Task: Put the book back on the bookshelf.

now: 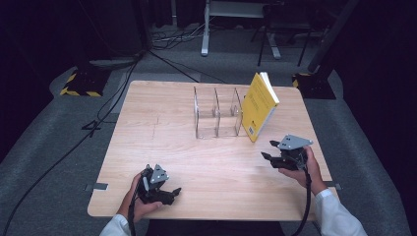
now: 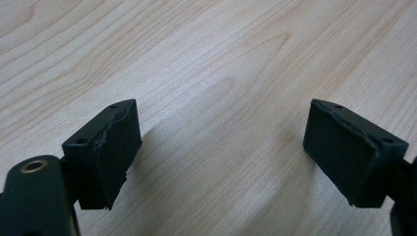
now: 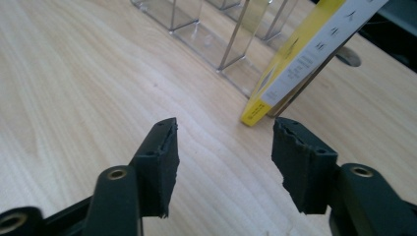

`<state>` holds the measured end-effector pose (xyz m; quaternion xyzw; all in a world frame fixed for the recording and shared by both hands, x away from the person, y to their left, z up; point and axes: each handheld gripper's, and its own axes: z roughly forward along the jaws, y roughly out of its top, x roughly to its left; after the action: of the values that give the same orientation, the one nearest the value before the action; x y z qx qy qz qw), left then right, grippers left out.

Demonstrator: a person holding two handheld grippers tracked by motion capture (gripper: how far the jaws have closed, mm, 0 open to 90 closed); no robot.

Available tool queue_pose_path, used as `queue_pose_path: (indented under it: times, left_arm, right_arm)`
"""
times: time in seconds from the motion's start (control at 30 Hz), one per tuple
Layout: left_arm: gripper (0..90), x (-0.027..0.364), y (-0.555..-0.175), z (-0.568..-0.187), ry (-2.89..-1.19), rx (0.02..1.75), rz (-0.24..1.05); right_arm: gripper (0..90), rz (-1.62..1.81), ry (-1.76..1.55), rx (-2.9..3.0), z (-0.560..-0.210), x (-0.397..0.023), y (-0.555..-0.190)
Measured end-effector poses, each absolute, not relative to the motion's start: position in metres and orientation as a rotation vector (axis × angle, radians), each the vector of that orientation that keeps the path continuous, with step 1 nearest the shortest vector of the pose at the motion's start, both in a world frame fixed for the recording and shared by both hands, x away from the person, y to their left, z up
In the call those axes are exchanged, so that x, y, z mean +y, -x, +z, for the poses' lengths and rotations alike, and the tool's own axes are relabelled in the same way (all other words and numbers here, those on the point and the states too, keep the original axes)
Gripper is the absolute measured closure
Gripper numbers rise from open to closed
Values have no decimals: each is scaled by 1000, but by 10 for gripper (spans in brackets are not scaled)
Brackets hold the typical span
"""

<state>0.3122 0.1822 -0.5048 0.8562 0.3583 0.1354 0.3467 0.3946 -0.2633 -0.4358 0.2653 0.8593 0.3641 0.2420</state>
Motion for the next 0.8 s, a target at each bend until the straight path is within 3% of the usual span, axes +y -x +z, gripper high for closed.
queue_pose_path:
  times: [0.47,0.8]
  left_arm:
    - [150,182,-312,-505,-2221,931,351]
    - [150,182,-312,-505,-2221,931,351]
  right_arm:
    - [258,949,-729,2359,-447,-277,-375]
    - [261,900,-728,2360,-458,-295,-359]
